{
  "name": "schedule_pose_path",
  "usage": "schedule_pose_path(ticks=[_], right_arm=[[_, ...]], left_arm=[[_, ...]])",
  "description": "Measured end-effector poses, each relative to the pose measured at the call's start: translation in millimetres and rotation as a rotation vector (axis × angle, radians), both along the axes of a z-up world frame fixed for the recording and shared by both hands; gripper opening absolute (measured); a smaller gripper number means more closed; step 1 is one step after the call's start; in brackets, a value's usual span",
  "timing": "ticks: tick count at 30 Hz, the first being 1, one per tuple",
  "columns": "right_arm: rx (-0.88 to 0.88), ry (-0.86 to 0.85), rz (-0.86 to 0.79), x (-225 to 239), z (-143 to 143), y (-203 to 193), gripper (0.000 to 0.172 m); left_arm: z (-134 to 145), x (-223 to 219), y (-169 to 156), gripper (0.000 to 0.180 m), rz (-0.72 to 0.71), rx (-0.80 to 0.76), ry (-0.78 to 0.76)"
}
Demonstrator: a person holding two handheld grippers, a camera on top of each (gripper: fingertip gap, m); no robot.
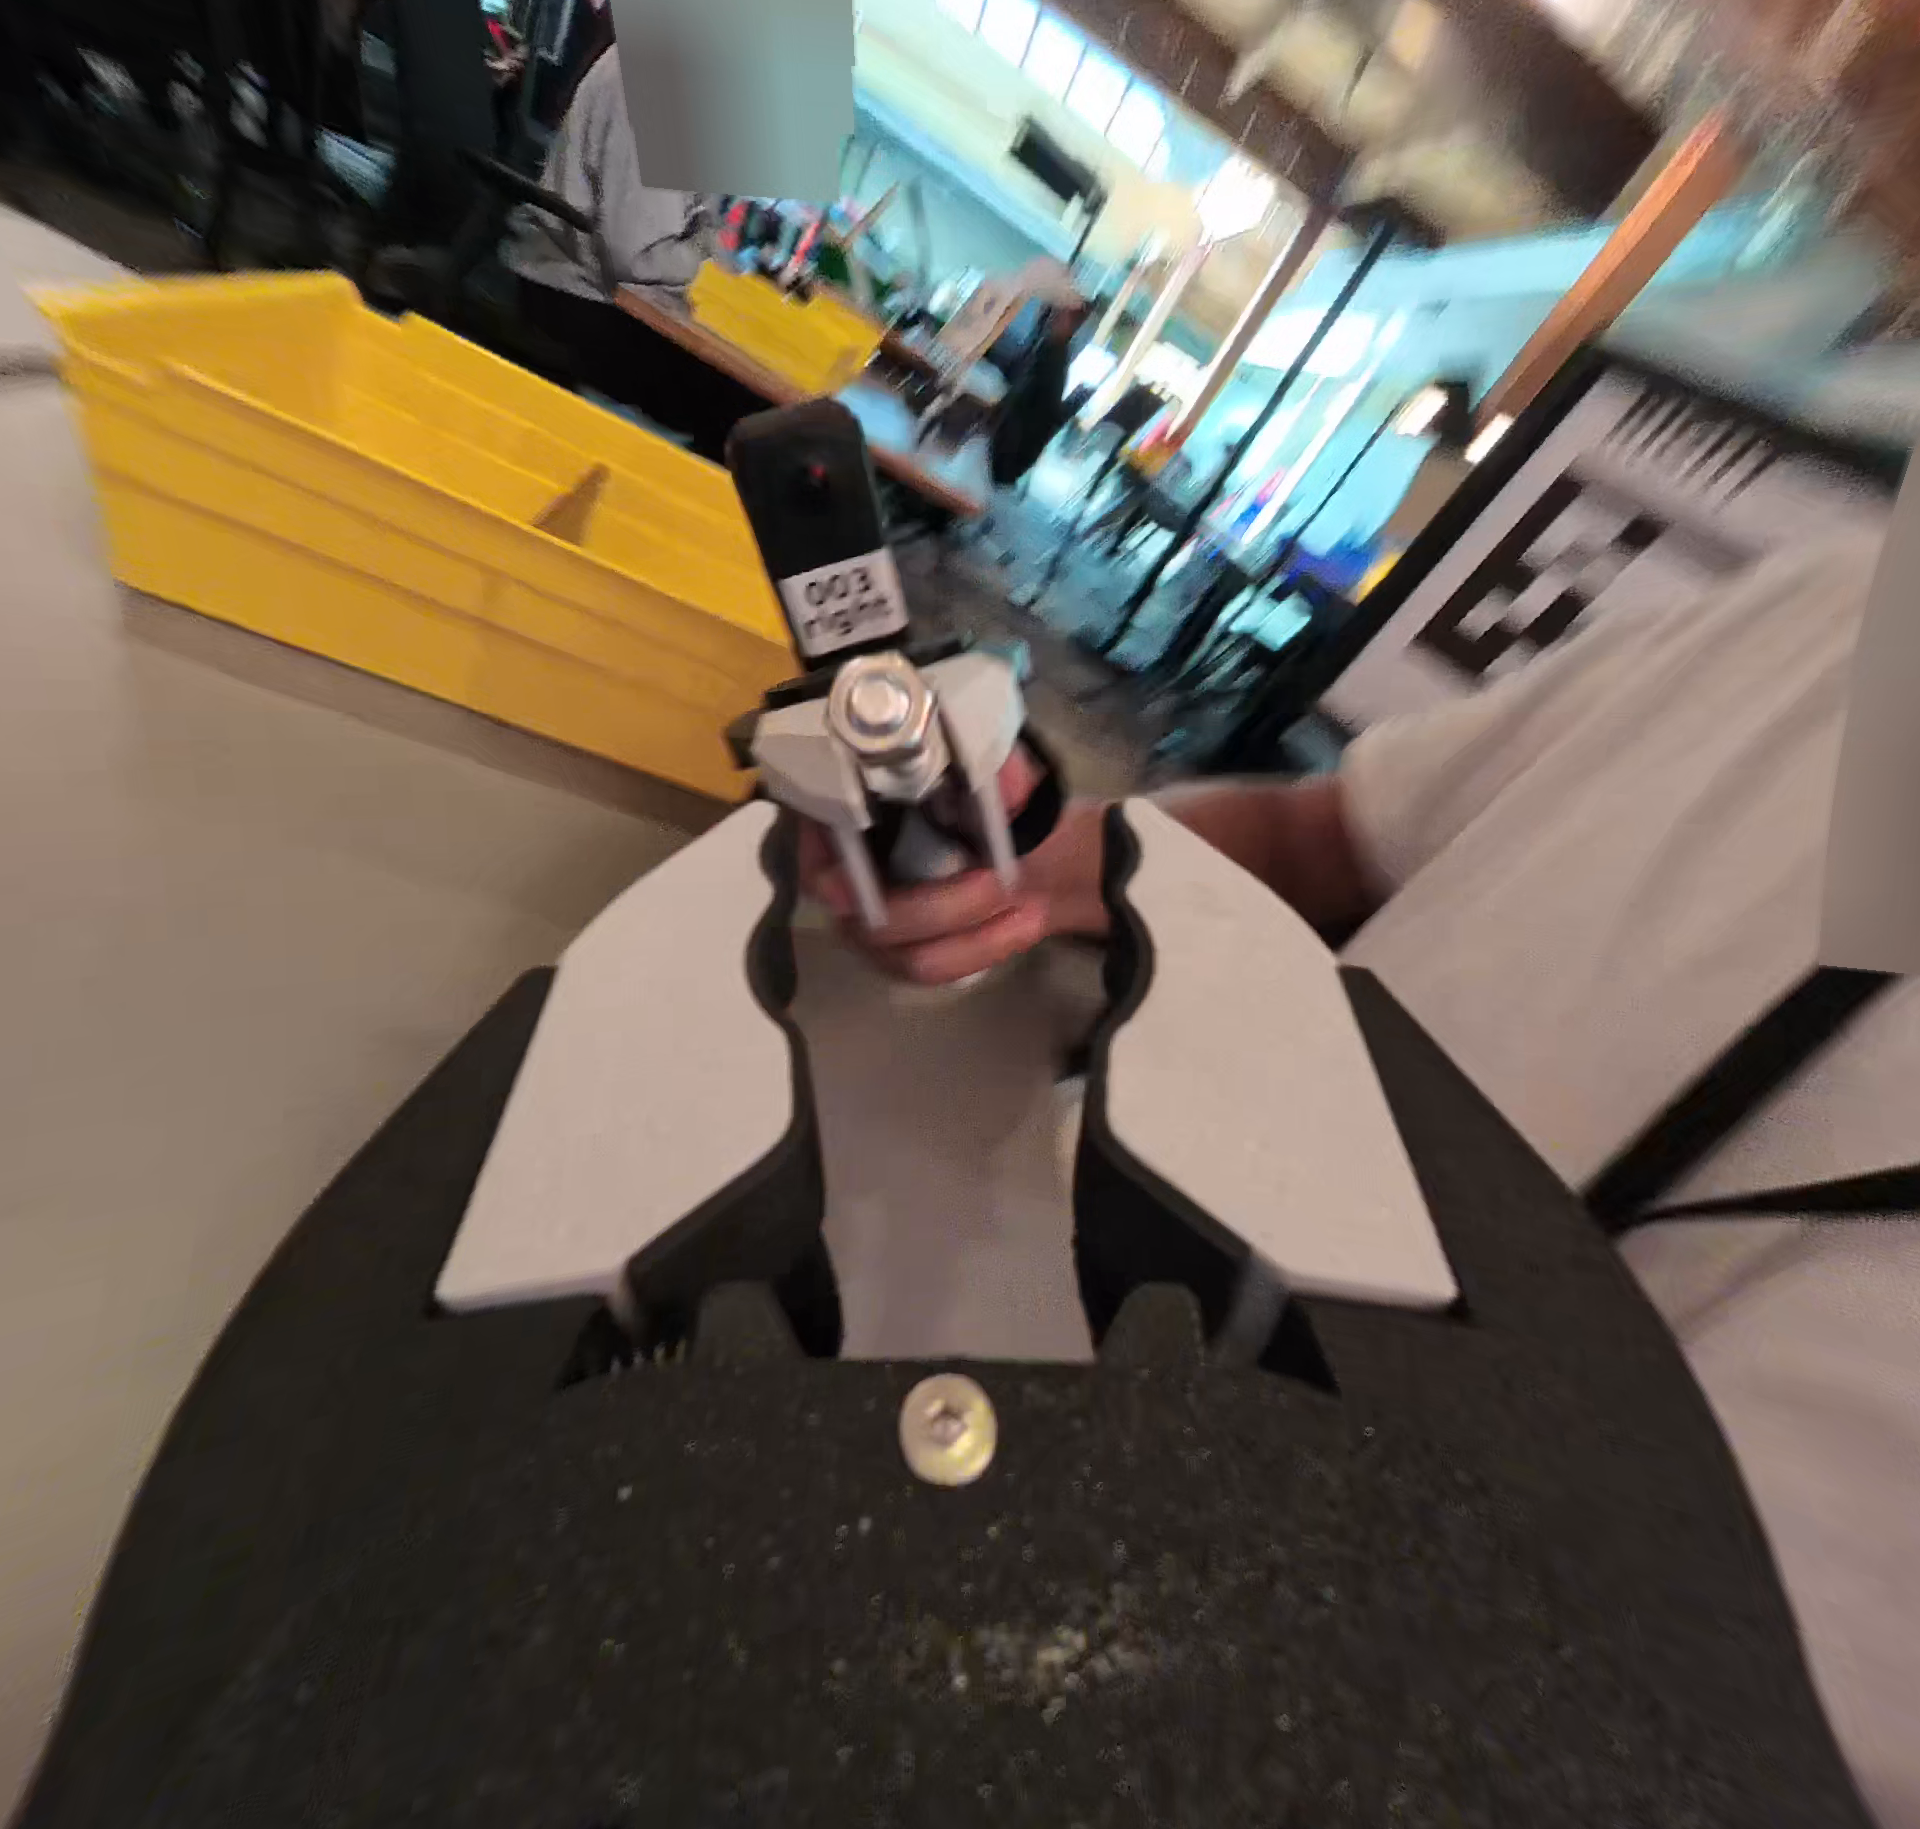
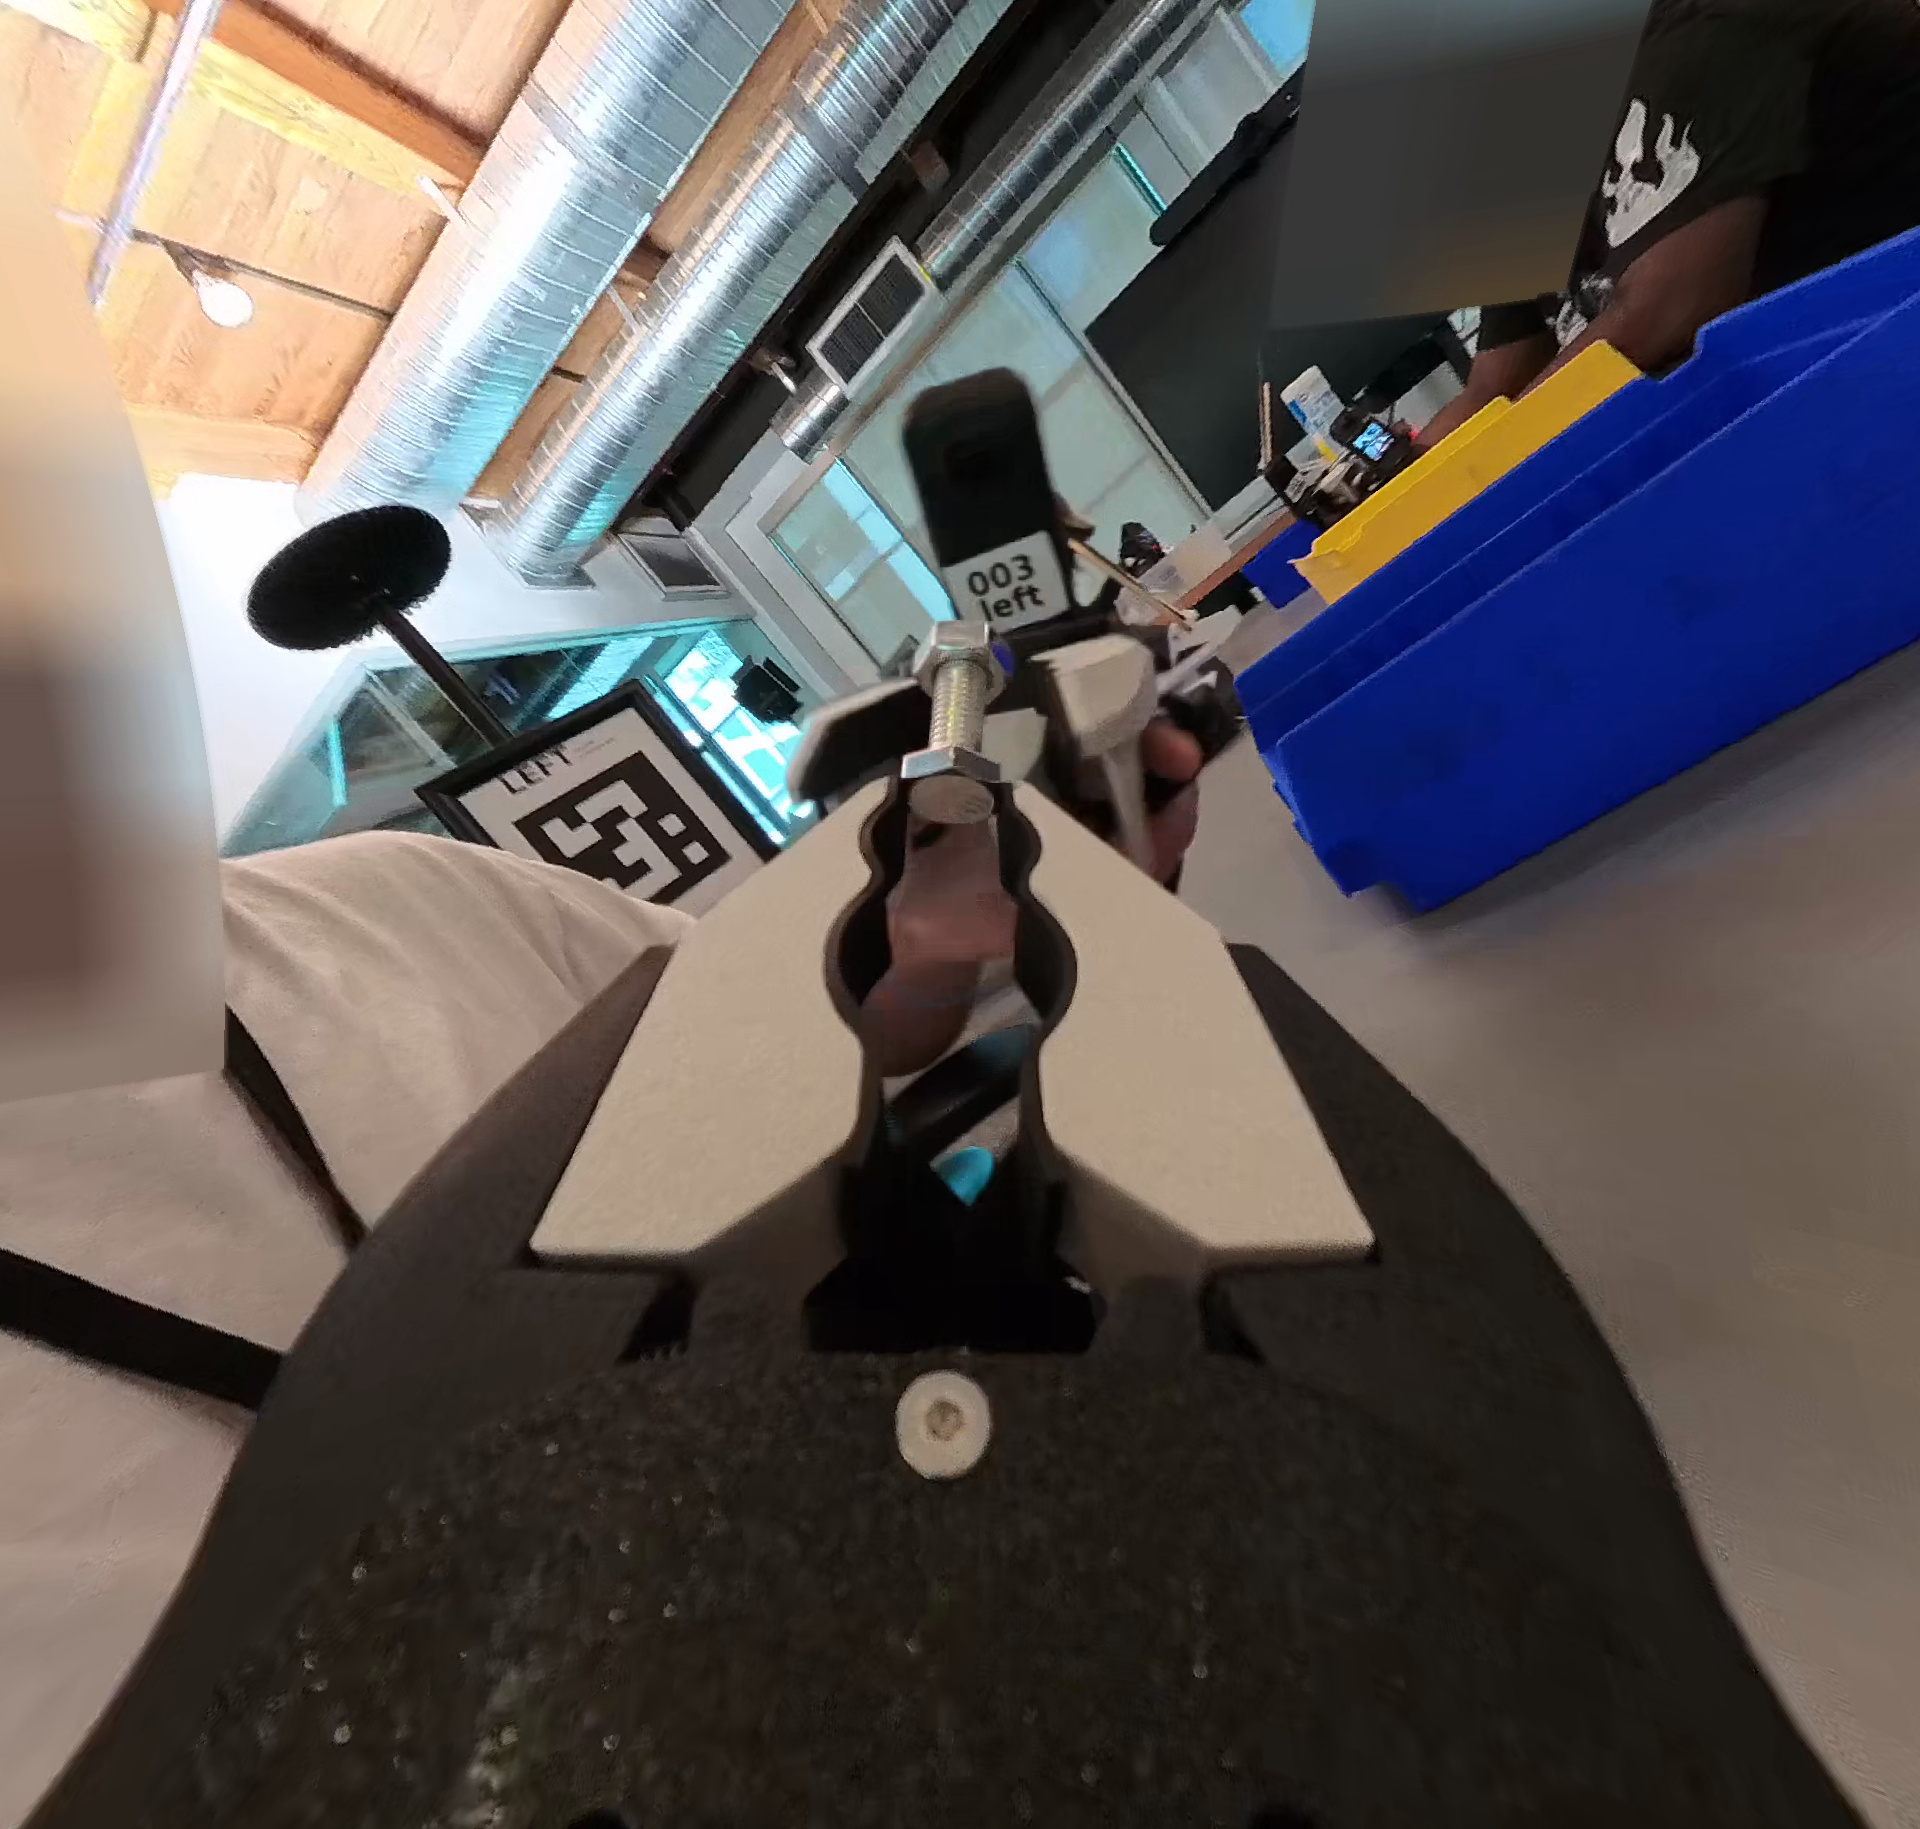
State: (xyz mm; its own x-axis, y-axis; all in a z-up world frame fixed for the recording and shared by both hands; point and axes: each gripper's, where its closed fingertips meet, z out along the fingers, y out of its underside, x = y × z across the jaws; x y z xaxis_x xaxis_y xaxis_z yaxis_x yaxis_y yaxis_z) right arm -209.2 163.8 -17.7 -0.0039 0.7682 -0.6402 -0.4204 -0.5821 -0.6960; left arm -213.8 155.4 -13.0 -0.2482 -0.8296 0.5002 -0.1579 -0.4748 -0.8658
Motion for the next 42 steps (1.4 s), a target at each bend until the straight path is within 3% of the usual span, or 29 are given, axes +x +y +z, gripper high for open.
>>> schedule_pose_path(ticks=[2,6,9,15,18,23,26,37,40,42], right_arm=[[-0.056,0.026,0.068,0,-2,-2,0.017],[-0.15,0.032,0.193,-7,-10,-8,0.017],[-0.213,0.061,0.288,-12,-13,-15,0.017],[-0.279,0.094,0.445,-20,-14,-31,0.017],[-0.294,0.099,0.483,-22,-13,-36,0.017],[-0.299,0.092,0.487,-23,-15,-36,0.017],[-0.248,0.075,0.438,-21,-12,-33,0.017],[0.313,-0.377,-0.134,-9,-15,-5,0.017],[0.338,-0.41,-0.174,-8,-14,-3,0.017],[0.281,-0.359,-0.138,-5,-11,-3,0.017]], left_arm=[[-9,-1,5,0.064,0.035,0.299,0.052],[-14,-6,2,0.059,-0.02,0.875,0.035],[-13,-9,-4,0.054,-0.069,1.136,0.004],[-17,-13,-12,0.044,-0.22,1.246,0.015],[-17,-16,-18,0.026,-0.29,1.232,0.011],[-15,-17,-19,0.018,-0.302,1.218,-0.013],[-11,-14,-17,0.018,-0.262,1.083,0.021],[-10,-4,5,0.017,-0.054,0.09,0.284],[-8,-2,8,0.017,-0.045,-0.259,0.32],[-6,-1,8,0.017,-0.059,-0.343,0.302]])
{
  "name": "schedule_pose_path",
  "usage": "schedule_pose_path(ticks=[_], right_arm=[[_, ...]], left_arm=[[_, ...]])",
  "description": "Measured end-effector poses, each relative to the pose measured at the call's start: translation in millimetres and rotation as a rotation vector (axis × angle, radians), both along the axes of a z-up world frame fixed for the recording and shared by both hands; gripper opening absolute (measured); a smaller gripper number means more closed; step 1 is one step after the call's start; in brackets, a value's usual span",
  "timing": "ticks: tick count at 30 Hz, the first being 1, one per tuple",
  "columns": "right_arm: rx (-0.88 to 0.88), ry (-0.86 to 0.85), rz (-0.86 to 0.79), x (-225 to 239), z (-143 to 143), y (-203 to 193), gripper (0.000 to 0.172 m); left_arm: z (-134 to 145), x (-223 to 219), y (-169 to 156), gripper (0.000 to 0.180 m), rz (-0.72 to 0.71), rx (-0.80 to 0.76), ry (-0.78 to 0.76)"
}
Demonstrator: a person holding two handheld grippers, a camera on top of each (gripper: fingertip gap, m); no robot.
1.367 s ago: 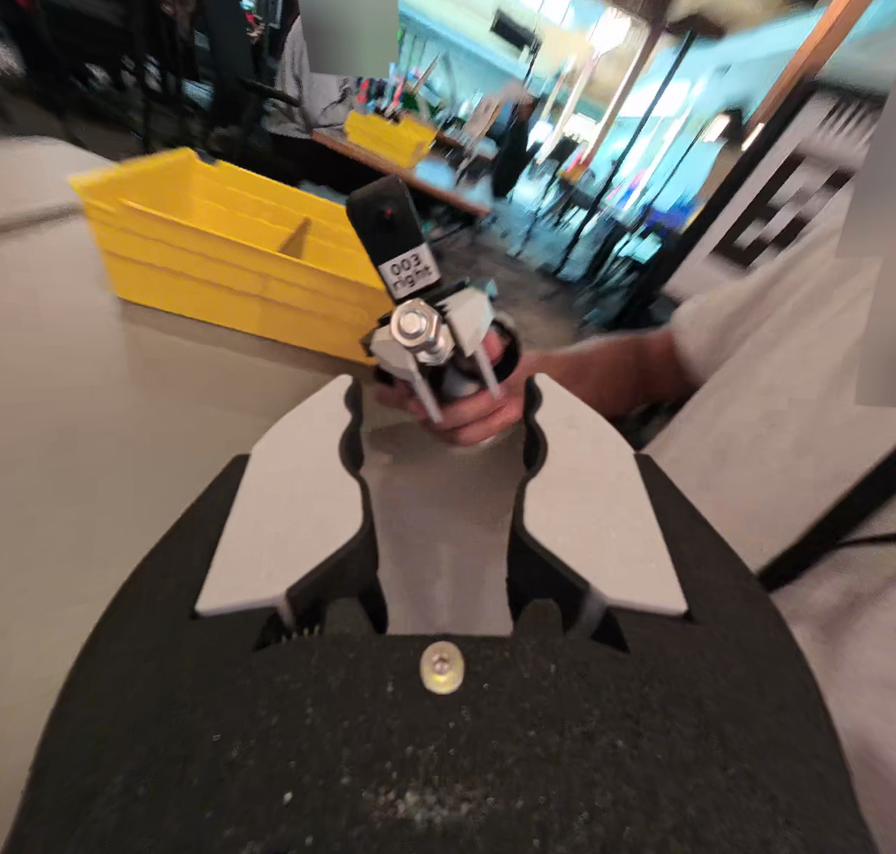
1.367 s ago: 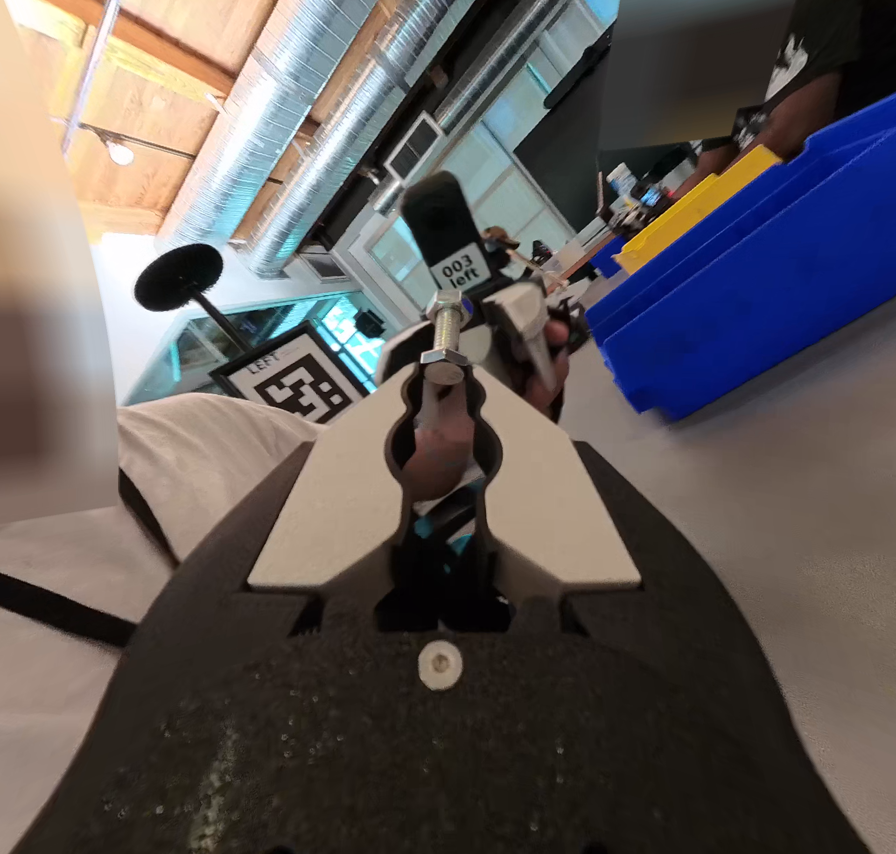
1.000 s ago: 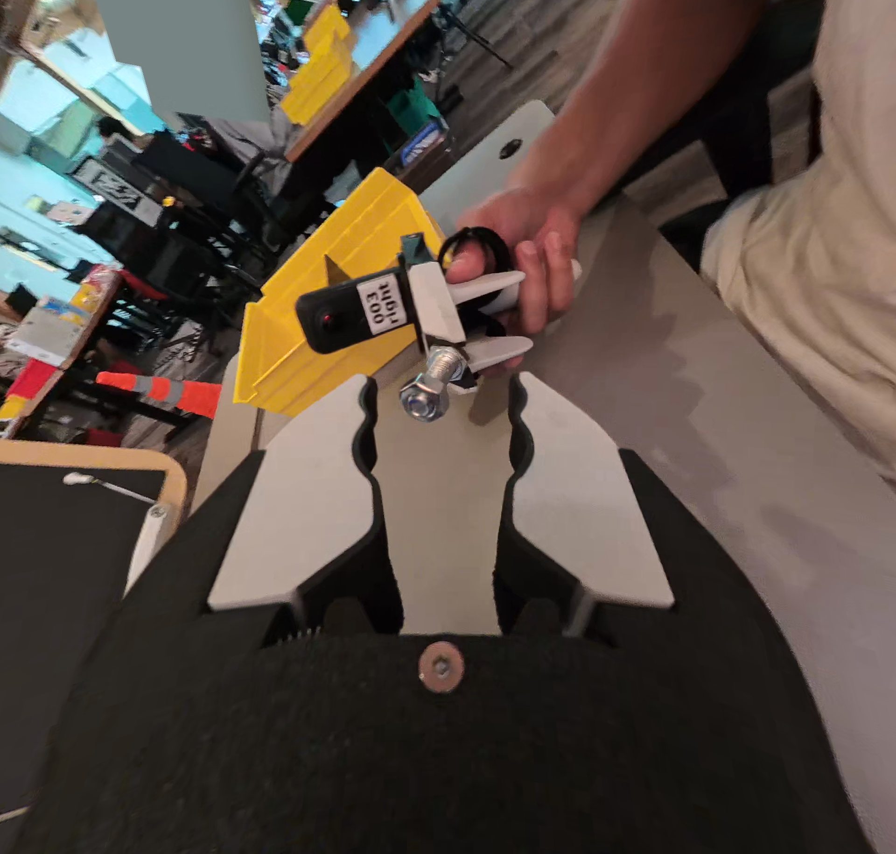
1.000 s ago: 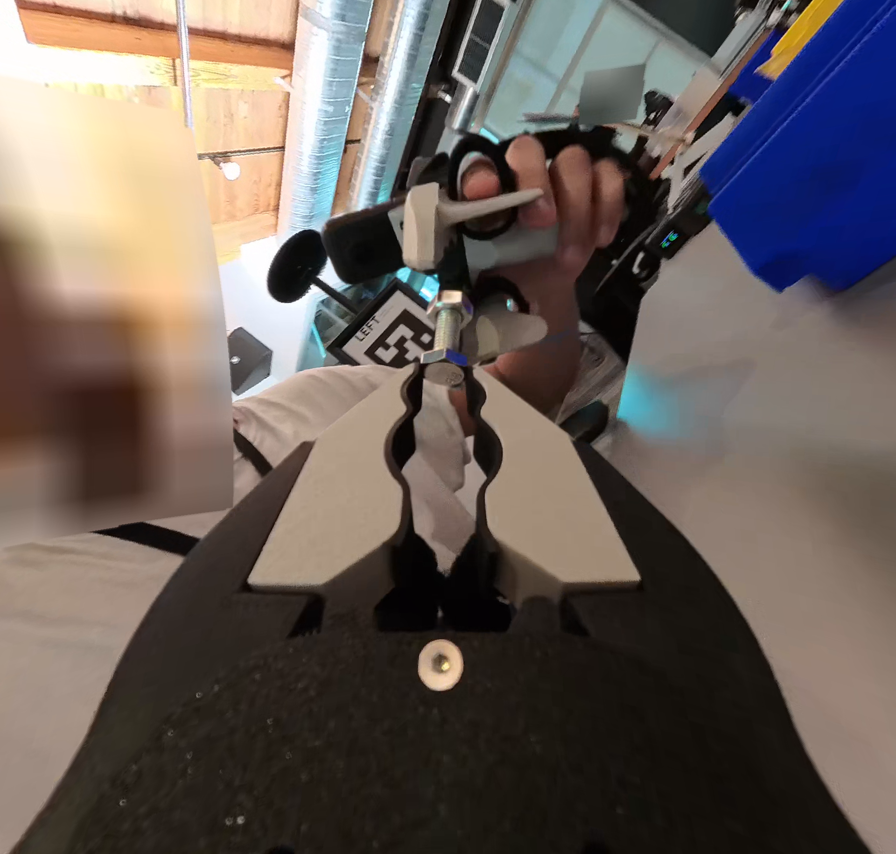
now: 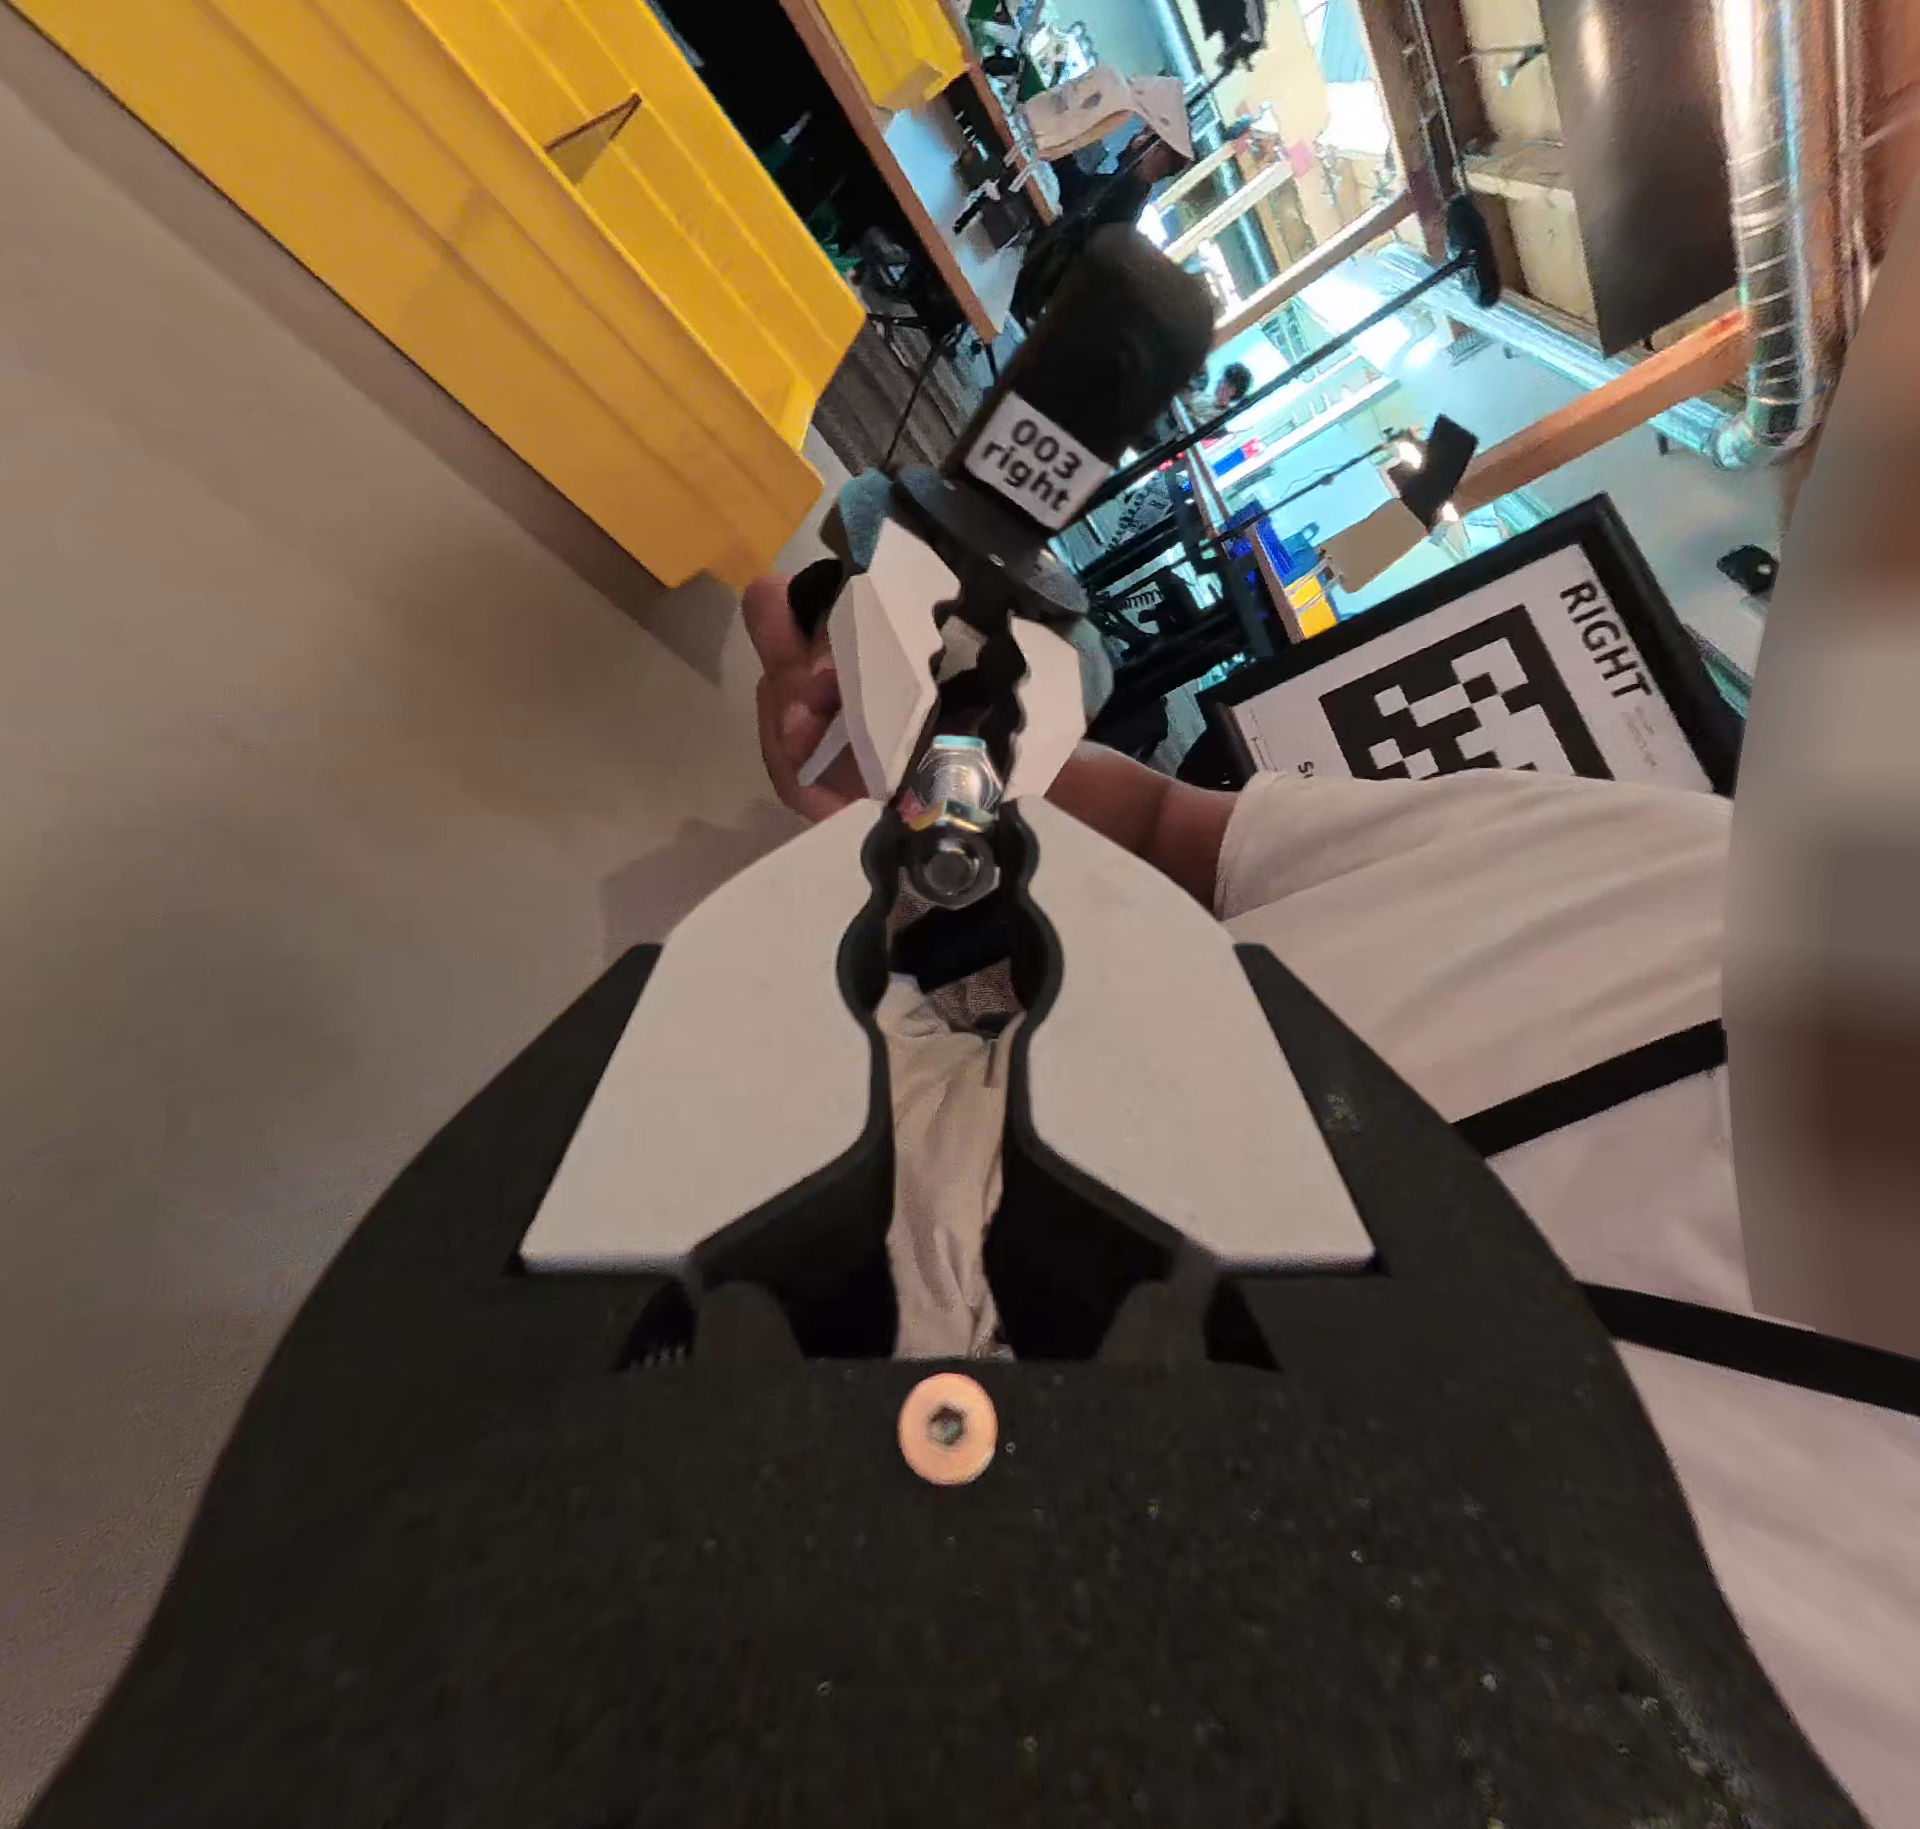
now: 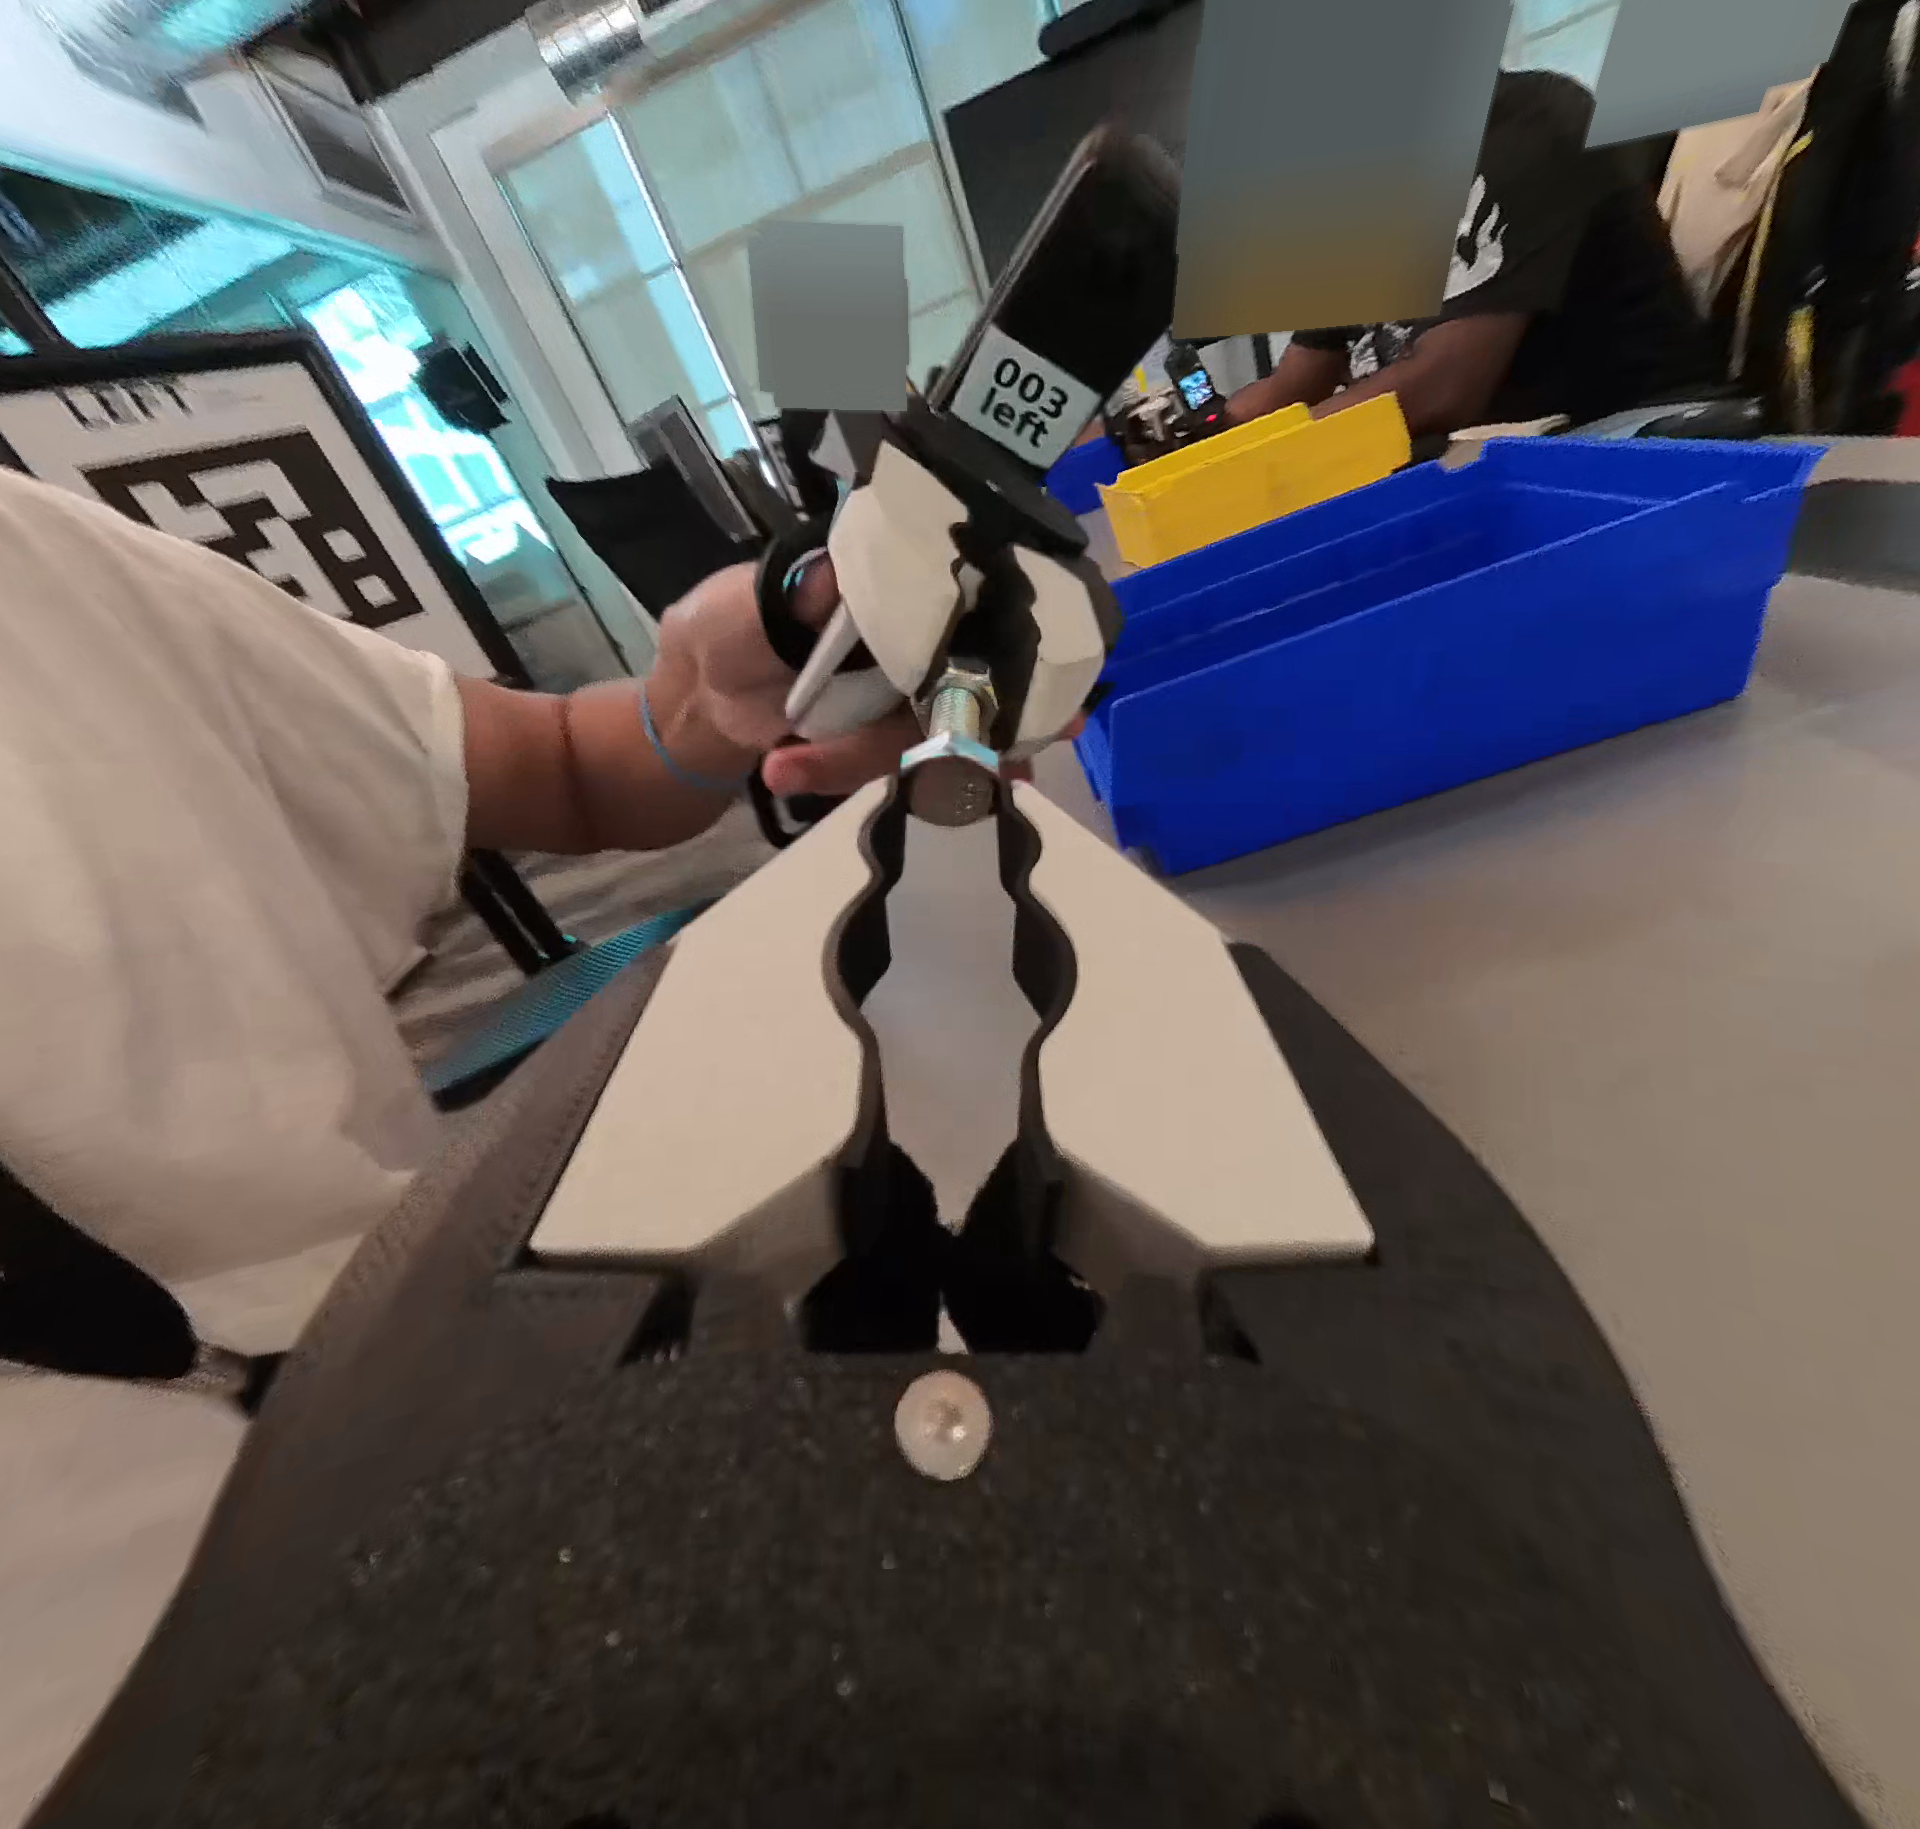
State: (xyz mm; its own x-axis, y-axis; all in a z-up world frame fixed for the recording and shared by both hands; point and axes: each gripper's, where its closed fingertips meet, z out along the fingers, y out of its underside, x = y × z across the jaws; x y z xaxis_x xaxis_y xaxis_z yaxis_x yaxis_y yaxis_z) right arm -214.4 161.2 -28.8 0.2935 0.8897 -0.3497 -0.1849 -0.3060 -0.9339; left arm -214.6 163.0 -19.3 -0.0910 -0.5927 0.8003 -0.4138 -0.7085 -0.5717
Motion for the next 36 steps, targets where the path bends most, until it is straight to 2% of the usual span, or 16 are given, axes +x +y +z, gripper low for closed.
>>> schedule_pose_path(ticks=[2,5,7,9,11,13,16,23,26,28,30,33,36], right_arm=[[-0.044,0.061,0.024,4,4,0,0.017],[-0.103,0.138,0.073,8,10,-1,0.017],[-0.147,0.186,0.104,9,13,-2,0.017],[-0.21,0.226,0.146,9,12,-2,0.017],[-0.276,0.28,0.197,8,13,-3,0.017],[-0.336,0.326,0.242,8,12,-4,0.017],[-0.386,0.345,0.297,4,9,-7,0.016],[-0.425,0.341,0.353,-4,6,-14,0.016],[-0.428,0.351,0.357,-4,8,-14,0.016],[-0.42,0.353,0.347,-2,9,-13,0.016],[-0.391,0.329,0.317,-1,8,-11,0.017],[-0.304,0.273,0.247,0,7,-7,0.017],[-0.166,0.192,0.141,1,6,-3,0.017]], left_arm=[[2,1,-2,0.024,-0.024,0.06,-0.032],[3,2,-3,0.033,-0.023,0.252,-0.104],[9,3,0,0.049,0.008,0.437,-0.204],[14,2,5,0.054,0.029,0.709,-0.307],[14,-3,0,0.047,-0.044,1.004,-0.375],[5,-8,-7,0.042,-0.161,1.255,-0.381],[4,-10,-4,0.035,-0.2,1.471,-0.366],[7,-10,-10,0.034,-0.294,1.451,-0.381],[4,-9,-13,0.017,-0.324,1.438,-0.38],[5,-8,-12,0.017,-0.288,1.402,-0.364],[5,-6,-10,0.017,-0.235,1.265,-0.296],[4,-5,-6,0.017,-0.143,0.905,-0.176],[5,-3,-3,0.017,-0.064,0.56,-0.13]])
